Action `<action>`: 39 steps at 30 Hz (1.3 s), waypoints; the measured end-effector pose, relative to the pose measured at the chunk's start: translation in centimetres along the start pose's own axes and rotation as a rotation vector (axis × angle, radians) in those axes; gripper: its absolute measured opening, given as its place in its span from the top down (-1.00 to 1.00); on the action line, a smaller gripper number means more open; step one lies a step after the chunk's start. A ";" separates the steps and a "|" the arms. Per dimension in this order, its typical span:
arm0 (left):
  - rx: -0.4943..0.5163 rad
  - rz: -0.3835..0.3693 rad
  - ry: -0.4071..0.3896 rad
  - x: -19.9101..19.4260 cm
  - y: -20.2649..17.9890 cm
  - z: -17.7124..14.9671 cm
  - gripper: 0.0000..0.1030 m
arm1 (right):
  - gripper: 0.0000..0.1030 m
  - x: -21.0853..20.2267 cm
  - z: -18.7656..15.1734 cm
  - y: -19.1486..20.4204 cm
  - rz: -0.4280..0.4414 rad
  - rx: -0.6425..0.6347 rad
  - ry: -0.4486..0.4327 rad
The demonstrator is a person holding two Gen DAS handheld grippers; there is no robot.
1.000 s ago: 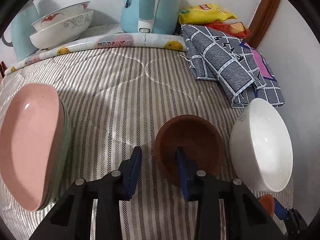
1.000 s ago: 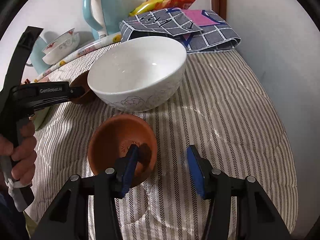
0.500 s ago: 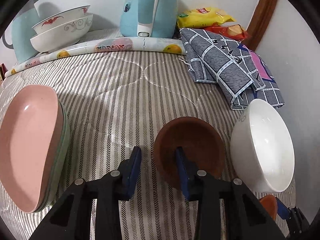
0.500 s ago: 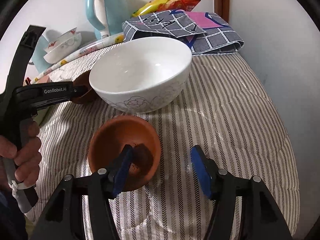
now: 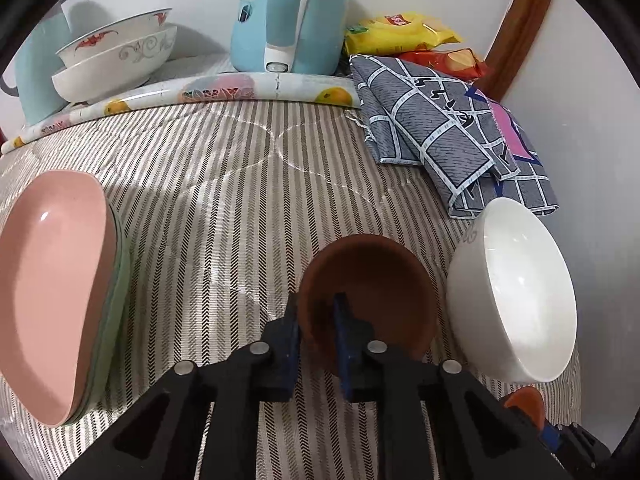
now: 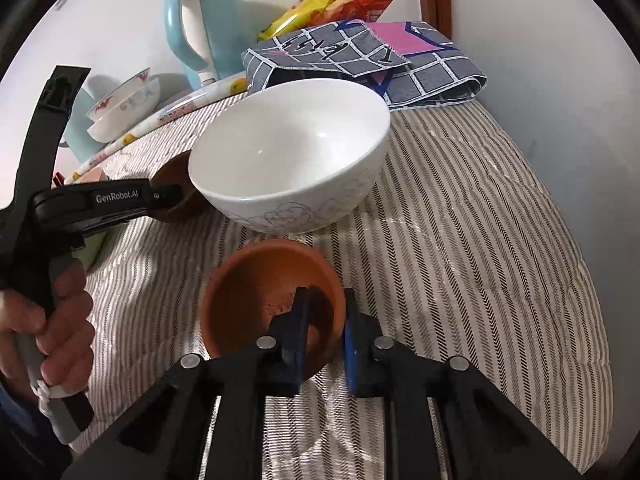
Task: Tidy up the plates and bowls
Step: 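Close the right gripper on its brown bowl rim while the left gripper grasps the other brown bowl, then lift the brown bowl with the right gripper over the white bowl while the left gripper holds its brown bowl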
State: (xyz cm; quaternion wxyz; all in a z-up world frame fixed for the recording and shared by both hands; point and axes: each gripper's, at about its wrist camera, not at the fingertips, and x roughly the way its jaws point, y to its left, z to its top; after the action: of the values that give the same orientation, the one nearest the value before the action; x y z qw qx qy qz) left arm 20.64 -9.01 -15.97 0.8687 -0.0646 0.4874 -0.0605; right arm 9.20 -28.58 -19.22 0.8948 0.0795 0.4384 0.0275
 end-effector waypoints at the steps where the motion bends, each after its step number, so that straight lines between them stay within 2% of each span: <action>1: -0.005 -0.007 -0.001 -0.2 0.1 0.0 0.77 | 0.74 -0.1 0.0 0.0 -0.001 0.000 -0.002; 5: -0.020 -0.054 -0.005 -1.0 0.5 -0.1 0.85 | 0.83 -0.8 -0.1 0.0 0.008 0.026 -0.009; 8: -0.007 -0.040 -0.016 -1.5 0.4 -0.2 0.85 | 0.84 -1.3 -0.3 0.4 -0.003 0.010 -0.023; 19: -0.020 -0.058 -0.037 -3.6 1.2 -0.9 0.85 | 0.84 -3.2 -0.5 0.9 -0.027 0.002 -0.055; 39: -0.007 -0.093 -0.136 -9.7 2.1 -1.3 0.85 | 0.84 -8.5 0.8 2.1 -0.057 0.000 -0.168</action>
State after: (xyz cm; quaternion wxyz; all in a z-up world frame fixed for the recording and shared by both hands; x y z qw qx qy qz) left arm 14.65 -5.43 -8.85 0.8957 -0.0942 0.4241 -0.0947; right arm 4.60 -27.66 -11.78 0.9289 0.0690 0.3637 -0.0048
